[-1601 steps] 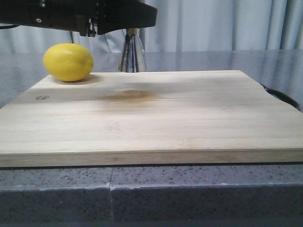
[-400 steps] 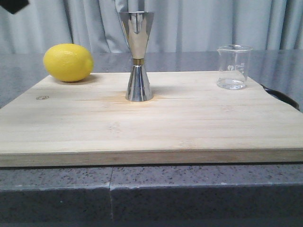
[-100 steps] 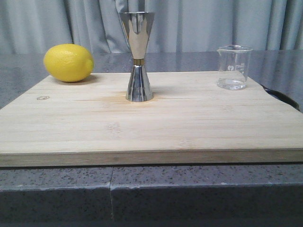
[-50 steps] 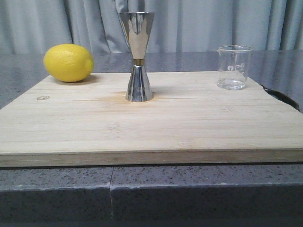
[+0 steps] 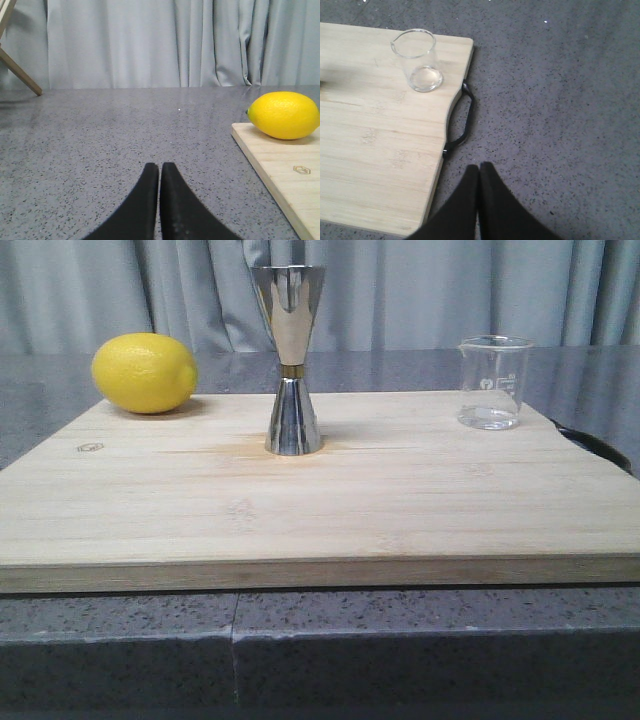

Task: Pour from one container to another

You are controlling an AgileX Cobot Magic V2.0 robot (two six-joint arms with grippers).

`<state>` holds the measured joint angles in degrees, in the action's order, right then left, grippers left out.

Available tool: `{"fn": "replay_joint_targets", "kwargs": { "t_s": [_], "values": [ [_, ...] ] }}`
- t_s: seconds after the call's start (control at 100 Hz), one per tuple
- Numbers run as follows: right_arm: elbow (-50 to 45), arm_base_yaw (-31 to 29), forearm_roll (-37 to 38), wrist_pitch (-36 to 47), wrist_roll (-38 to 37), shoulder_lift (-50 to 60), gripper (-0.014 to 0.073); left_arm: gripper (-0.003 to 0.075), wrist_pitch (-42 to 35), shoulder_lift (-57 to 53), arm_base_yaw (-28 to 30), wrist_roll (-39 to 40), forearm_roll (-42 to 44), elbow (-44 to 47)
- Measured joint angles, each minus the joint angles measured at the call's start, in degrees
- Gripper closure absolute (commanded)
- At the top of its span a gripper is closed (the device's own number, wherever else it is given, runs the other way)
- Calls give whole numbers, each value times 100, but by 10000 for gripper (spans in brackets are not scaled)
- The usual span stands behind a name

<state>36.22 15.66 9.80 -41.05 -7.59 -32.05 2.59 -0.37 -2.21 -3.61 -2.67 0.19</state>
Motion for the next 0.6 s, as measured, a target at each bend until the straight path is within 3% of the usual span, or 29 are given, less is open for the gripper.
{"fn": "replay_joint_targets", "kwargs": {
  "t_s": [0.28, 0.6],
  "values": [
    [-176, -246, -4, 245, 0, 440, 665, 739, -12, 0, 0, 0, 0, 0],
    [-1945, -1647, -385, 2442, 0, 2383, 665, 739, -12, 0, 0, 0, 0, 0]
  ]
}}
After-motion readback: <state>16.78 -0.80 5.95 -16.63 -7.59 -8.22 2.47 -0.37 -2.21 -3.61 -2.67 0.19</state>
